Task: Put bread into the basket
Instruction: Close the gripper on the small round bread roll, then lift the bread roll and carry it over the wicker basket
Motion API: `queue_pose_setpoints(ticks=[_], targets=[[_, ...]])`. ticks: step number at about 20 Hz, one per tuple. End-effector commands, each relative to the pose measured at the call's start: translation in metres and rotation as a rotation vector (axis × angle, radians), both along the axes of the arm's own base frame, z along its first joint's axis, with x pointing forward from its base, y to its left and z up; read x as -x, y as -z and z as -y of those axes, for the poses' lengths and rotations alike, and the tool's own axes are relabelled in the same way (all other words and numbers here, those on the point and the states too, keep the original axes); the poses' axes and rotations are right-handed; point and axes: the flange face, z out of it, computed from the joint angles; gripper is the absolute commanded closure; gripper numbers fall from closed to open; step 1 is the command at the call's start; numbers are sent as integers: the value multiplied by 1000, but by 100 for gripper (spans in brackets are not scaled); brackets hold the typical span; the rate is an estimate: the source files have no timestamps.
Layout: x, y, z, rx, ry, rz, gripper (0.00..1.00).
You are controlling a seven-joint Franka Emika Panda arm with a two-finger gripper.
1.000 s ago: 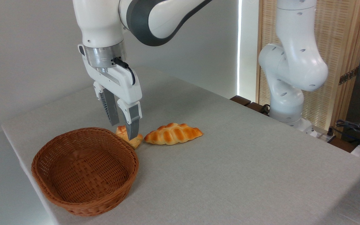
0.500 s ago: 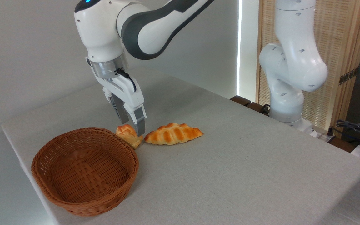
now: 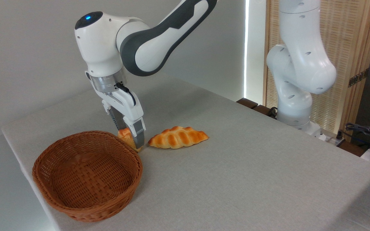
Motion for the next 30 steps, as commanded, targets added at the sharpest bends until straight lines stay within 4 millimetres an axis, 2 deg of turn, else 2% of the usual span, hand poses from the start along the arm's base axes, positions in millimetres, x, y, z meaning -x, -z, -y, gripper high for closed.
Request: queue_pose_setpoints(ticks=[1, 2, 13, 18, 19, 22, 24, 26, 28, 29, 30], targets=[[-2, 0, 4, -3, 4, 13, 55], [-2, 0, 4, -4, 6, 11, 60], [5, -8, 2, -27, 29, -3, 59], [17, -32, -1, -32, 36, -21, 59], [20, -38, -2, -32, 36, -24, 56], [20, -61, -10, -15, 18, 7, 55], [18, -68, -15, -10, 15, 21, 55], [4, -86, -24, 7, -6, 72, 54], [-8, -97, -41, 22, -27, 107, 54], [-12, -102, -44, 35, -29, 138, 52], [-18, -105, -49, 51, -42, 176, 45]])
